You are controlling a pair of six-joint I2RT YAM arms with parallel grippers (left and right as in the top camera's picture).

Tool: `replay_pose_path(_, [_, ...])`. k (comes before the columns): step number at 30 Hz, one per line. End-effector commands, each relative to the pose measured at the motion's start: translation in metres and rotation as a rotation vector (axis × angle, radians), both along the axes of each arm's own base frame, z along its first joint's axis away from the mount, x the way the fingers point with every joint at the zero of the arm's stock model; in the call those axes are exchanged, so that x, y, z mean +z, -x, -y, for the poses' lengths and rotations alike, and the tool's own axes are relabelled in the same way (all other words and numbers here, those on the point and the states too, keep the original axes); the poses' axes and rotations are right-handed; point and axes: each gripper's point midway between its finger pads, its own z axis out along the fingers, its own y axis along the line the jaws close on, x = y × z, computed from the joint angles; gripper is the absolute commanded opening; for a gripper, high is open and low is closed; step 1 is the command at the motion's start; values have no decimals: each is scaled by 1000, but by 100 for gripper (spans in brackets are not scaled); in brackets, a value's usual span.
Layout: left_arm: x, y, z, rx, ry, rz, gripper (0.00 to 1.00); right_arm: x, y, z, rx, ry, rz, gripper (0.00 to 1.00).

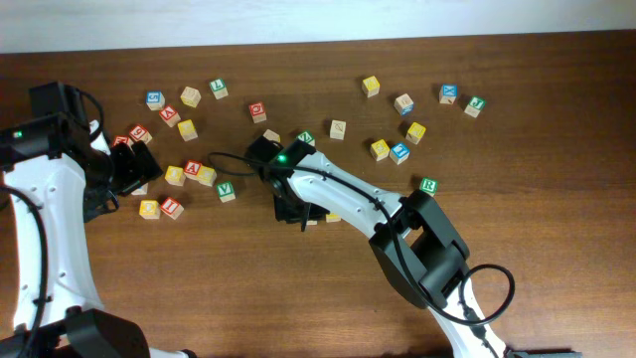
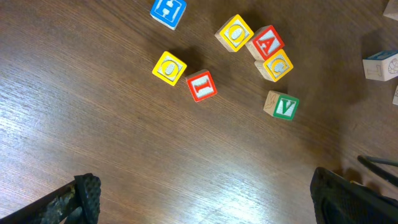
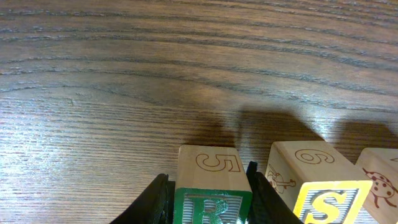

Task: Spell out RSS
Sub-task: 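Slide the green R block left of the S blocks and release, then raise the right gripper and pull it back to the right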

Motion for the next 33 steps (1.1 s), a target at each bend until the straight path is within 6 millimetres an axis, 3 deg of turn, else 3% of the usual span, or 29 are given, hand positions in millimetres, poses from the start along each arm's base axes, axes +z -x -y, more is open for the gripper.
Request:
replay_pose_path(1, [1,-1,0,-7,4,6,99,-4,-3,1,6,9,-3,36])
replay_pose_path(12, [1,-1,0,-7,4,6,99,9,-7,-9,7,-36,6,37])
replay_pose_path(18, [1,-1,0,-7,4,6,99,44,-15,-7,6,-16,47,37])
replay_pose_path(23, [1,-1,0,-7,4,6,99,88,-24,7,7,22,89,37])
replay_pose_path(26, [1,-1,0,-7,4,6,99,115,-32,36,-19,42,81,36])
replay_pose_path(27, [1,-1,0,-7,4,6,99,119,-36,49,-36,49,73,31])
replay_pose_path(33, [1,-1,0,-7,4,6,99,117,-38,138,-90,148,-93,4])
